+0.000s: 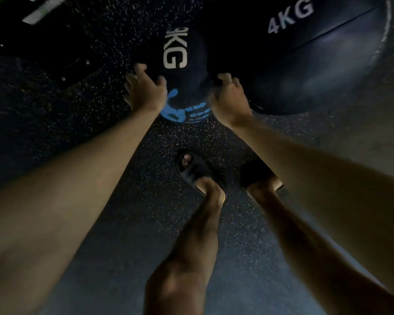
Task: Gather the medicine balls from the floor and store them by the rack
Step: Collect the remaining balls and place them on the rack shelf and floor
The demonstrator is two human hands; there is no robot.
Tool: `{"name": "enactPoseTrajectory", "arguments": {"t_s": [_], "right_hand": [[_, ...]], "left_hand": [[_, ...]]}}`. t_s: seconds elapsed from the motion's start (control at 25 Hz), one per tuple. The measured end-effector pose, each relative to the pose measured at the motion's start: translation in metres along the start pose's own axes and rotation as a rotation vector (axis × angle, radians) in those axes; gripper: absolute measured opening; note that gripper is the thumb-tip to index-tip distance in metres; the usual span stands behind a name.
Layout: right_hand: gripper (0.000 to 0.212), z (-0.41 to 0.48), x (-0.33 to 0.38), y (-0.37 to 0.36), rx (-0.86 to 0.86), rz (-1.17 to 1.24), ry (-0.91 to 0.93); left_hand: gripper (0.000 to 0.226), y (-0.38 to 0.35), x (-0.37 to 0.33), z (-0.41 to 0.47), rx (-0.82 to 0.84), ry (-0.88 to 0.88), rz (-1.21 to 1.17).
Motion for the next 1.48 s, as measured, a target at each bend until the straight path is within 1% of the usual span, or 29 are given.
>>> {"name": "enactPoseTrajectory", "arguments": {"t_s": [0.04,0.12,0.16,0.24,0.32,0.4,0.48,0.56,0.6,0.72,0.8,0.88,0.96,1.04,1.08,1.12,1.16,1.2,1.28,1.32,1.36,1.44,1.48], "right_hand": [[0.053,0.014,0.003,-0.002,-0.021,0.052,-0.007],[0.066,0.040,0.006,-0.017,-0.007,0.147,-0.062],[0.075,0.048,0.006,-0.026,0.007,0.182,-0.092],[0.097,0.055,0.006,-0.040,-0.002,0.206,-0.128],[0.101,0.058,0.010,-0.043,-0.006,0.212,-0.172],[0.100,0.064,0.012,-0.039,0.000,0.221,-0.249],[0.108,0.062,0.011,-0.041,0.049,0.124,-0.287],[0.112,0.047,0.002,-0.053,0.096,0.012,-0.246],[0.110,0.036,-0.008,-0.060,0.112,-0.001,-0.207],[0.106,0.004,-0.039,-0.065,0.145,-0.006,-0.124],[0.104,-0.014,-0.063,-0.070,0.168,-0.004,-0.118],[0.107,-0.032,-0.080,-0.079,0.184,-0.001,-0.098],[0.109,-0.047,-0.095,-0.086,0.180,0.007,-0.062],[0.104,-0.052,-0.105,-0.087,0.176,0.016,-0.039],[0.096,-0.053,-0.109,-0.086,0.169,0.028,-0.034],[0.082,-0.052,-0.111,-0.082,0.136,0.055,-0.025],[0.063,-0.049,-0.114,-0.075,0.058,0.093,-0.022],[0.049,-0.043,-0.118,-0.066,-0.058,0.116,-0.036],[0.033,-0.030,-0.130,-0.052,-0.283,0.085,-0.120],[0.028,-0.023,-0.133,-0.051,-0.331,0.053,-0.172],[0.030,-0.016,-0.133,-0.053,-0.319,0.025,-0.226],[0.044,0.004,-0.136,-0.065,-0.184,-0.033,-0.302],[0.047,0.015,-0.136,-0.069,-0.128,-0.034,-0.309]], "left_hand": [[0.057,-0.004,0.002,0.015,0.028,0.024,-0.089],[0.065,-0.027,0.007,0.039,0.157,0.057,-0.316],[0.067,-0.039,0.009,0.042,0.205,0.069,-0.391],[0.069,-0.054,0.013,0.039,0.176,0.059,-0.472],[0.065,-0.059,0.023,0.024,0.108,0.017,-0.546],[0.059,-0.066,0.036,-0.002,0.102,-0.030,-0.611],[0.053,-0.076,0.052,-0.033,0.106,-0.025,-0.659],[0.044,-0.091,0.070,-0.062,0.156,0.030,-0.676],[0.040,-0.096,0.079,-0.071,0.188,0.083,-0.676],[0.035,-0.106,0.114,-0.064,0.175,0.190,-0.680],[0.049,-0.119,0.134,-0.048,0.213,0.276,-0.738],[0.061,-0.129,0.135,-0.043,0.316,0.323,-0.726],[0.062,-0.142,0.132,-0.044,0.392,0.337,-0.668],[0.060,-0.155,0.133,-0.041,0.444,0.389,-0.703],[0.056,-0.163,0.136,-0.038,0.471,0.424,-0.724],[0.049,-0.170,0.139,-0.033,0.493,0.459,-0.750],[0.041,-0.177,0.141,-0.028,0.494,0.490,-0.785],[0.036,-0.184,0.142,-0.023,0.480,0.516,-0.810],[0.035,-0.189,0.142,-0.020,0.452,0.507,-0.838],[0.037,-0.187,0.143,-0.020,0.457,0.476,-0.826],[0.037,-0.186,0.143,-0.019,0.473,0.426,-0.811],[0.033,-0.186,0.146,-0.015,0.511,0.380,-0.783],[0.031,-0.185,0.148,-0.013,0.514,0.372,-0.761]]}}
Point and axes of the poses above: each hand's wrist, its own z-axis towards the middle knuckle, its own y-axis out of the back of the hand, x = y × z, the point moved 5 cm from there along z, towards the middle knuckle, and after that the axes turned 3 degrees about z, right-handed, at the moved point
